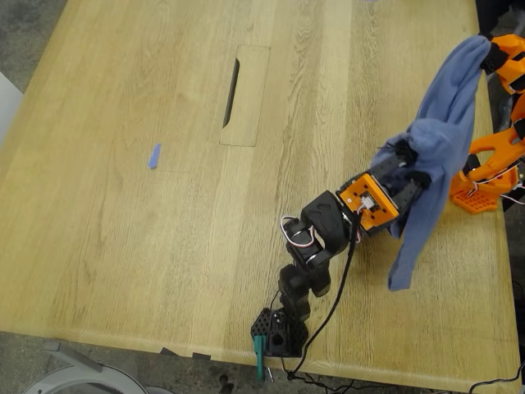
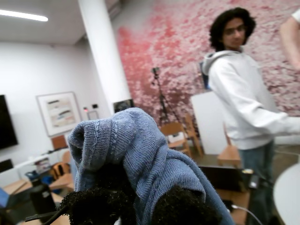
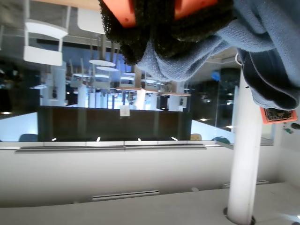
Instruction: Fold a T-shirt
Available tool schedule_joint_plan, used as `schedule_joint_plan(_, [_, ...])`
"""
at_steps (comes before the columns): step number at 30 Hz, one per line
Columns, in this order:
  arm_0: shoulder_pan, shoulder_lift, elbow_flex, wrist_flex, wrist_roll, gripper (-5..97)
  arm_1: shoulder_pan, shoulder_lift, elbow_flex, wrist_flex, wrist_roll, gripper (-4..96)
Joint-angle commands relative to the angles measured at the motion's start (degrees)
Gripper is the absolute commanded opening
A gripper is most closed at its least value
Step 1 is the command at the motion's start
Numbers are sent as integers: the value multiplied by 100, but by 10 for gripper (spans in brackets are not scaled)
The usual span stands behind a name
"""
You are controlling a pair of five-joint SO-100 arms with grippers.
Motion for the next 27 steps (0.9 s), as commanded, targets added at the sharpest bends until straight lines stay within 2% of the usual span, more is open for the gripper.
schedule_joint_plan(1, [457,668,62,35,-97,-2,-246,-35,-264,62,-53,4])
schedule_joint_plan(9, [1222,650,545,9,-378,-2,-870,-35,-501,677,-105,11])
schedule_joint_plan(15, [1310,694,650,439,-466,-2,-1116,70,-448,1257,-114,9])
schedule_joint_plan(22, [1266,835,510,1723,-1107,-2,-1257,281,-264,1644,-35,8])
schedule_joint_plan(27, [747,1046,413,3067,-2057,-2,-1318,589,237,1670,70,8])
